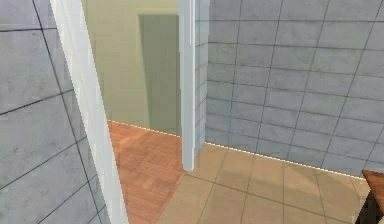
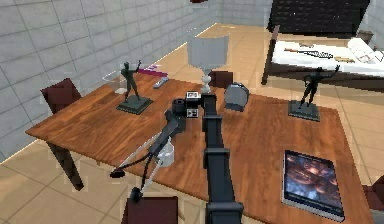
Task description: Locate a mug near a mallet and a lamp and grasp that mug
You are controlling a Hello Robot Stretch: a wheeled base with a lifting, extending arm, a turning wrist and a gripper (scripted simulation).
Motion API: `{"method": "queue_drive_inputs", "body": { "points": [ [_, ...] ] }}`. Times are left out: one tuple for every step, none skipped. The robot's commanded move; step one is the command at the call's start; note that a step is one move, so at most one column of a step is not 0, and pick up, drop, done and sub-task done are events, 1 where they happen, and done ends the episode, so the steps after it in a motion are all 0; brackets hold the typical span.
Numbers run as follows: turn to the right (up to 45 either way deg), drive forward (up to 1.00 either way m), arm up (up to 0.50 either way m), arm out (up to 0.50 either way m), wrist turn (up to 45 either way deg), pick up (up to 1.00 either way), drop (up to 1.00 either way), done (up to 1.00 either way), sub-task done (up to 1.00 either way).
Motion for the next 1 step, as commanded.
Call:
{"method": "queue_drive_inputs", "body": {
  "points": [
    [0.0,0.00,0.00,0.00,45.0,0.00,0.00,0.00,0.00]
  ]
}}
